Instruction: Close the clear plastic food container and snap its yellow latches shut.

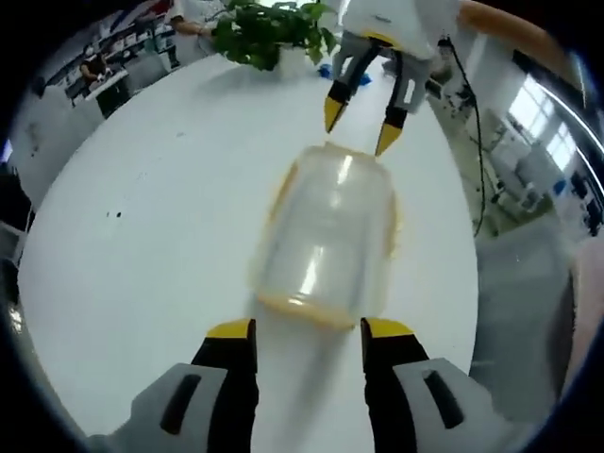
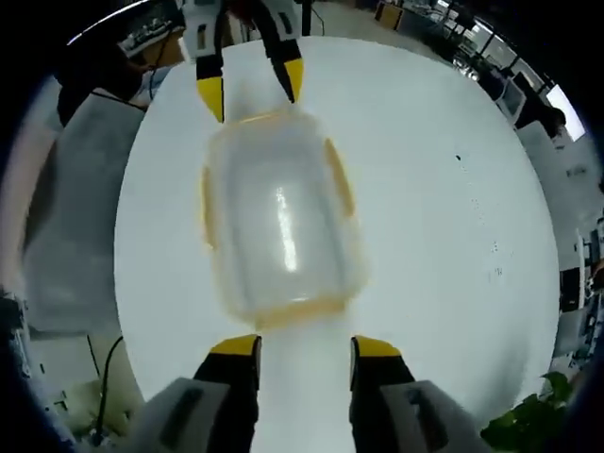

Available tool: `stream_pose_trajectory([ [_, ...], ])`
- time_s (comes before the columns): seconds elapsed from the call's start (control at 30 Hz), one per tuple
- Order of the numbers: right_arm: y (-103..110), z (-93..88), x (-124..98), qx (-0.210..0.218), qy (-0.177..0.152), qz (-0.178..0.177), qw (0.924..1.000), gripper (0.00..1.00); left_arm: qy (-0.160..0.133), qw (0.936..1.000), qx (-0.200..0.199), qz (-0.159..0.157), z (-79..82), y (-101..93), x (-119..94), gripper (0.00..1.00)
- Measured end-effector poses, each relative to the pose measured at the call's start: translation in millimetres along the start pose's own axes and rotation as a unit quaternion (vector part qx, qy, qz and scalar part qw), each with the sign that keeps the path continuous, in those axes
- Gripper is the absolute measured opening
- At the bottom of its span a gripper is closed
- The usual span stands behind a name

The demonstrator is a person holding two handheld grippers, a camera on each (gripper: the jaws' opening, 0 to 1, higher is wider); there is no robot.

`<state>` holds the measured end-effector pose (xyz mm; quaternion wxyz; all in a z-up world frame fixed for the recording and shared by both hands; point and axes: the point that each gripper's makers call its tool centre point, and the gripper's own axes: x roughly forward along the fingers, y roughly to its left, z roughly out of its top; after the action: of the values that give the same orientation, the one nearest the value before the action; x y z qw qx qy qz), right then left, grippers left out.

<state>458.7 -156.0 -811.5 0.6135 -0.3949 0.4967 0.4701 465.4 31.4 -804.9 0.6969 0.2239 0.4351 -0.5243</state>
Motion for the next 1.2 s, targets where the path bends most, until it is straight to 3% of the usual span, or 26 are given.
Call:
stream_pose_trajectory([
  [0.13, 1, 0.6, -4, 0.037, -0.017, 0.002, 0.9992, 0.31, -0.010, 0.9996, -0.022, 0.015, 0.3, 2.8, 1, 0.40],
  [0.23, -1, 7.6, -6, 0.099, -0.054, -0.002, 0.9936, 0.31, -0.016, 0.9987, -0.035, 0.032, -1.9, 6.3, 1, 0.39],
  [0.33, 2, 12.2, -5, 0.146, -0.081, 0.007, 0.9859, 0.32, -0.039, 0.9953, -0.084, 0.027, -0.5, 3.0, 4, 0.39],
  [0.47, 6, 18.3, -1, 0.206, -0.108, 0.024, 0.9723, 0.30, -0.062, 0.9893, -0.131, 0.015, 1.3, 2.7, 7, 0.39],
  [0.57, 0, 24.0, 1, 0.242, -0.131, 0.014, 0.9612, 0.30, -0.074, 0.9857, -0.150, 0.017, 2.4, 3.5, 9, 0.39],
  [0.67, -2, 29.0, 2, 0.295, -0.152, 0.018, 0.9431, 0.30, -0.071, 0.9837, -0.163, 0.027, -1.0, 5.6, 12, 0.35],
  [0.73, -2, 26.4, 5, 0.325, -0.149, 0.022, 0.9336, 0.30, -0.083, 0.9784, -0.189, 0.021, 1.8, 2.5, 12, 0.32],
  [0.83, 2, 25.0, 12, 0.329, -0.149, 0.032, 0.9318, 0.28, -0.085, 0.9771, -0.194, 0.017, 2.8, -1.8, 14, 0.27],
  [0.87, 4, 32.1, 13, 0.345, -0.166, 0.040, 0.9227, 0.29, -0.085, 0.9759, -0.200, 0.018, 2.4, -2.5, 14, 0.28],
  [0.97, 2, 30.4, 14, 0.349, -0.171, 0.036, 0.9209, 0.33, -0.086, 0.9732, -0.213, 0.014, 1.8, -3.5, 16, 0.29],
  [1.03, 2, 30.1, 15, 0.363, -0.174, 0.041, 0.9145, 0.33, -0.084, 0.9715, -0.221, 0.013, 1.4, -3.6, 16, 0.28],
  [1.2, 5, 30.9, 15, 0.370, -0.170, 0.050, 0.9121, 0.31, -0.082, 0.9695, -0.231, 0.014, 1.1, -6.2, 17, 0.26],
])
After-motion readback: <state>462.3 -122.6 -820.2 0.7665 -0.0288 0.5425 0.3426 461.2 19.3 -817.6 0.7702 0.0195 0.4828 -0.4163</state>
